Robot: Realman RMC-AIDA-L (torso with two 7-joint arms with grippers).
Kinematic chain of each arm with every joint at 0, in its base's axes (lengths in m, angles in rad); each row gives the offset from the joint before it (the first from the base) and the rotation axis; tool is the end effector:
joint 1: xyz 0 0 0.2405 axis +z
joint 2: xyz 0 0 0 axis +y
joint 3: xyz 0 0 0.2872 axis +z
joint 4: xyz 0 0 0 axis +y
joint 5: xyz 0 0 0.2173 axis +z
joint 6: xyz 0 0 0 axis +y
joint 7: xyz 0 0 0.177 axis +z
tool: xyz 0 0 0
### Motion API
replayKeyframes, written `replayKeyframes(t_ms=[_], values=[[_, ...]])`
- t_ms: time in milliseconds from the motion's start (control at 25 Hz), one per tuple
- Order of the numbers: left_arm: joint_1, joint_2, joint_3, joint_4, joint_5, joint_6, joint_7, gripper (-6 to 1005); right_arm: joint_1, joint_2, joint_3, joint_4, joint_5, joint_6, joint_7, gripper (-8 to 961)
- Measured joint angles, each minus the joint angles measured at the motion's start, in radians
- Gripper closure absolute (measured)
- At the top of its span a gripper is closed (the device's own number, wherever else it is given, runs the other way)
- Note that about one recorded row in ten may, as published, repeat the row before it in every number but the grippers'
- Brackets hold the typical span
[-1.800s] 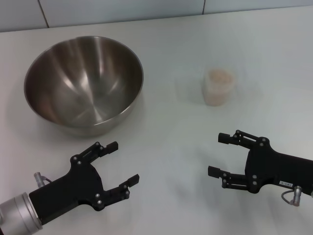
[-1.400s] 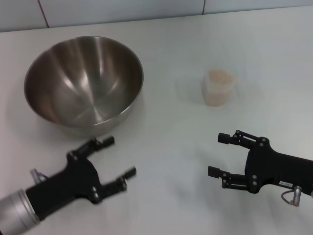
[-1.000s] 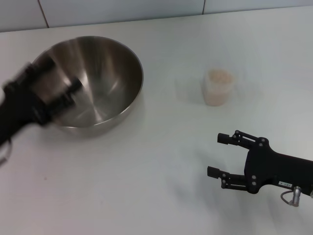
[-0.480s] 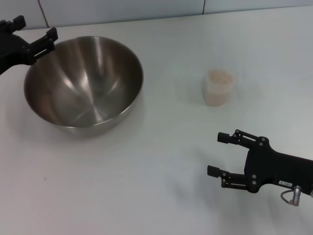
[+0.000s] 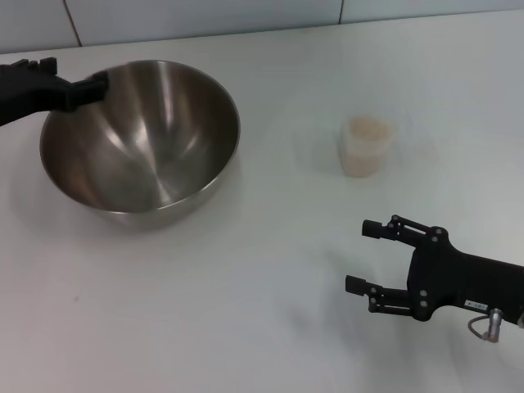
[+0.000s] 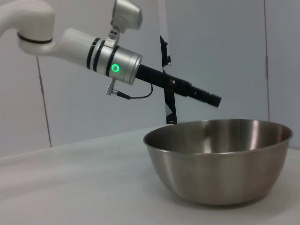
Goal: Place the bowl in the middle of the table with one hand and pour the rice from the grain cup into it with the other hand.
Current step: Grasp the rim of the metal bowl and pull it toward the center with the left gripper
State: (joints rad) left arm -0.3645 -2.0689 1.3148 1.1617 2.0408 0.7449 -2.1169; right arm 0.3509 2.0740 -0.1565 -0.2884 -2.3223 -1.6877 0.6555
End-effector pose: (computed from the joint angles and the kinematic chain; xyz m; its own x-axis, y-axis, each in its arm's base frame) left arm -0.2653 0.4379 -0.0114 0.7744 0.4366 0.4578 0.6320 -0.5024 -0.5900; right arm 0.3435 0.2510 -0.0741 0.7791 -0.1252 -0.6142 -0.3781 -0.8754 -0.3012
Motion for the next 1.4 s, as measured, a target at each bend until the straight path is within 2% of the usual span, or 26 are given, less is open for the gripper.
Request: replayKeyframes(t_ms=[200, 560, 720, 1240, 1400], values=[[-0.028, -0.001, -0.037, 0.000, 0.129, 0.030, -0.108, 224, 0.000, 0.000, 0.000, 0.000, -0.001, 0.000, -0.002, 123], [-0.112, 0.000, -0.118, -0.076, 0.264, 0.147, -0.157, 237, 0.002, 0.000, 0.000, 0.001, 0.001, -0.004, -0.004, 123], [-0.133, 0.000, -0.120, -0.092, 0.301, 0.172, -0.169, 242, 0.003, 0.001, 0.000, 0.002, 0.003, -0.006, -0.005, 123], [-0.136, 0.002, -0.117, -0.103, 0.325, 0.177, -0.169, 261, 0.004, 0.002, 0.000, 0.002, 0.005, -0.002, -0.007, 123], [-0.141, 0.003, -0.116, -0.103, 0.326, 0.178, -0.169, 426, 0.003, 0.002, 0.000, 0.002, 0.005, 0.000, -0.008, 122]])
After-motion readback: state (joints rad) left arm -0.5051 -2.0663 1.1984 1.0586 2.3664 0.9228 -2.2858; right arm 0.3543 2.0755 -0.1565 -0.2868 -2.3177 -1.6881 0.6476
